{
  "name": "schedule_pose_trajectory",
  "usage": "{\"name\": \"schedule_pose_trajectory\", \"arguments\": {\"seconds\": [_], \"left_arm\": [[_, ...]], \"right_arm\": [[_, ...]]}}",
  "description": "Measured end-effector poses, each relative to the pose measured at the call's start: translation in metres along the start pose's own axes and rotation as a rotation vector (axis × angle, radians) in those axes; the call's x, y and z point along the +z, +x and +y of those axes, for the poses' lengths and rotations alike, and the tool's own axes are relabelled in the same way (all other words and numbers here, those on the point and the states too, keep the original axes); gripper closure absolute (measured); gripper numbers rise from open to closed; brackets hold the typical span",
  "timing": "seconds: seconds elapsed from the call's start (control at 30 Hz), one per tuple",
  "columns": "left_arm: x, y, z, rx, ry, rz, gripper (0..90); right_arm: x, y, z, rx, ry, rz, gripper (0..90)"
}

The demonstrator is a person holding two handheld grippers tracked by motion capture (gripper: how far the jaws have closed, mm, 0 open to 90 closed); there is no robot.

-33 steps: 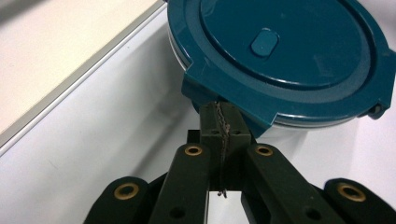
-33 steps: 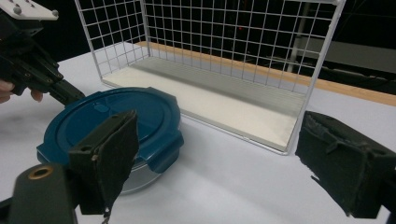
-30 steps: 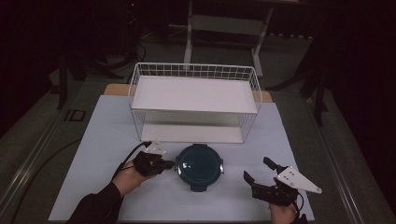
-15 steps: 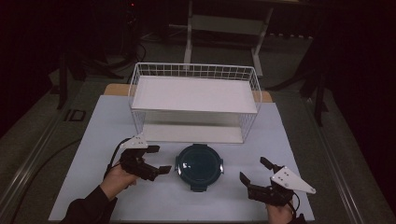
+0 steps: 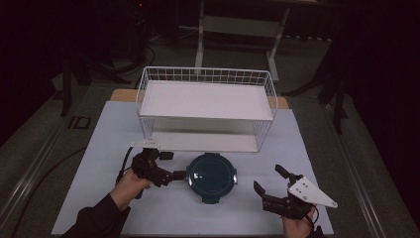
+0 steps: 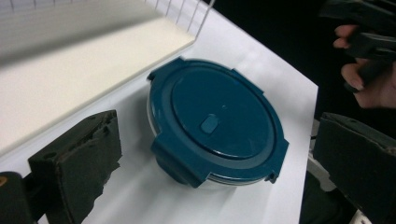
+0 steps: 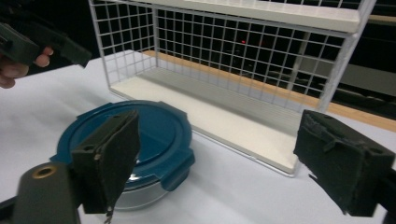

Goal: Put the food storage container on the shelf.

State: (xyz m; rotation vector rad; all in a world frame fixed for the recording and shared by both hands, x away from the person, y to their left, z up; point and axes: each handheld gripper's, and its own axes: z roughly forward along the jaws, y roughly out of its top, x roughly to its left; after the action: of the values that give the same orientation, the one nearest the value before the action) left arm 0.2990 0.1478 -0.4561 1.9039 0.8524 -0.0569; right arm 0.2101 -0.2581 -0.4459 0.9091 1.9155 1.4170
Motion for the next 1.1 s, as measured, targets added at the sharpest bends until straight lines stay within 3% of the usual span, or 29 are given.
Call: {"name": "schedule_pose_trajectory", "arguments": {"seconds": [0.07, 0.17, 0.27, 0.37, 0.5, 0.57, 0.73, 0.87, 1.1], "left_arm": [[0.005, 0.004, 0.000, -0.052, 0.011, 0.019, 1.2], [0.015, 0.006, -0.001, -0.063, 0.051, 0.043, 1.4], [0.024, 0.010, -0.003, -0.099, 0.089, 0.018, 1.4], [0.032, 0.018, -0.004, -0.169, 0.120, -0.021, 1.5], [0.039, 0.025, -0.010, -0.260, 0.138, -0.057, 1.6], [0.041, 0.028, -0.012, -0.294, 0.157, -0.050, 2.0], [0.043, 0.033, -0.016, -0.392, 0.171, -0.063, 18.8], [0.045, 0.035, -0.017, -0.439, 0.182, -0.082, 34.9], [0.049, 0.038, -0.020, -0.500, 0.192, -0.084, 47.6]], "right_arm": [[0.002, 0.000, 0.002, 0.040, 0.042, 0.026, 17.2], [0.007, 0.001, 0.004, 0.041, 0.060, 0.059, 18.3], [0.011, 0.005, 0.006, 0.023, 0.063, 0.061, 18.1], [0.012, 0.007, 0.007, 0.022, 0.046, 0.063, 12.6], [0.009, 0.005, 0.007, 0.023, 0.015, 0.057, 11.8], [0.008, 0.004, 0.006, 0.018, 0.018, 0.049, 11.8], [0.010, 0.007, 0.003, 0.008, 0.043, 0.020, 10.0], [0.012, 0.011, 0.003, -0.007, 0.047, 0.016, 10.0], [0.014, 0.014, 0.003, -0.022, 0.056, 0.032, 10.0]]}}
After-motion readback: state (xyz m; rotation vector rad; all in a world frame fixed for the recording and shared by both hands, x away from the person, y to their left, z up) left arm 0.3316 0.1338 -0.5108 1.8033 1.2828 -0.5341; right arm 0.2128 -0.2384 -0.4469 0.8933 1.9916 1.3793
